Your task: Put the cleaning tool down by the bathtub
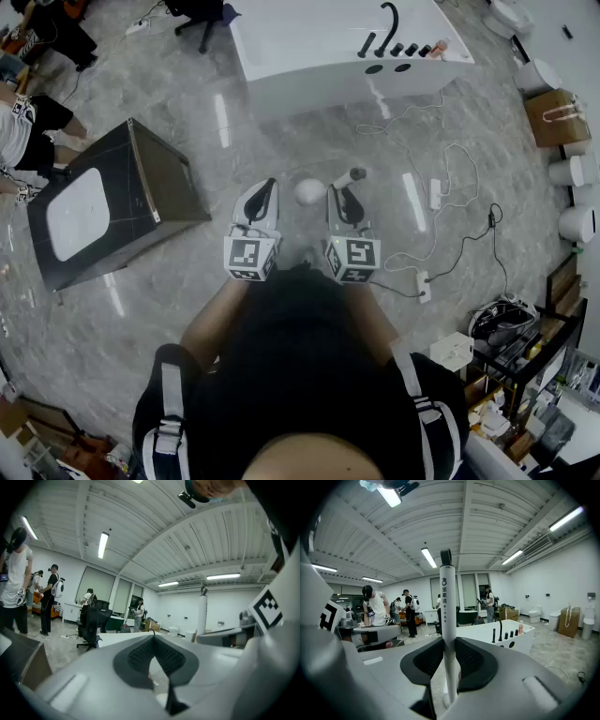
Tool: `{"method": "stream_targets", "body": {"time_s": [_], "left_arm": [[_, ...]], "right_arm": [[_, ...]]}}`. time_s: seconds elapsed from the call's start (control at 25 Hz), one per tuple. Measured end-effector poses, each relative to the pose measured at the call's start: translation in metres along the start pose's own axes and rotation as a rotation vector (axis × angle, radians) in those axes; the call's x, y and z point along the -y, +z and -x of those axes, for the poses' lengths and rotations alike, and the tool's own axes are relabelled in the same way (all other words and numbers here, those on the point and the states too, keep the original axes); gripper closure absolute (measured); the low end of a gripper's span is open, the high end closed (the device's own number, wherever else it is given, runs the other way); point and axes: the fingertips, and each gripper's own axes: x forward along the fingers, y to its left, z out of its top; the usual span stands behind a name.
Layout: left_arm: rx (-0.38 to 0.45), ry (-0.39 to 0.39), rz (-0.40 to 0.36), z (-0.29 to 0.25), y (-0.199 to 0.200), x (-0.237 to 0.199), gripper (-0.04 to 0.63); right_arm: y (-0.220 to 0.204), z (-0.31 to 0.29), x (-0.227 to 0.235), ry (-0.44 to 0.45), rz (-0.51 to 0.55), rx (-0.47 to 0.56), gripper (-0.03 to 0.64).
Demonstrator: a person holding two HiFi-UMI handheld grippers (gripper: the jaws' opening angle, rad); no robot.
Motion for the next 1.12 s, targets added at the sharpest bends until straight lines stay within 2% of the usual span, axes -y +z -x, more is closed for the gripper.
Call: {"method": "stream_targets", "body": {"time_s": [0.6, 1.12], "left_arm": [[-0.011, -0.008, 0.014, 0.005, 0.001, -0.021, 0.586], [-0.008, -0.075, 0.024, 0.001, 0.002, -0.064, 0.586]], "right_arm": [[0.002, -0.010, -0.015, -0.011, -0.010, 0.002, 0.532], [-0.001, -0.035, -0.035, -0.089, 0.009, -0.007, 0.532]]}}
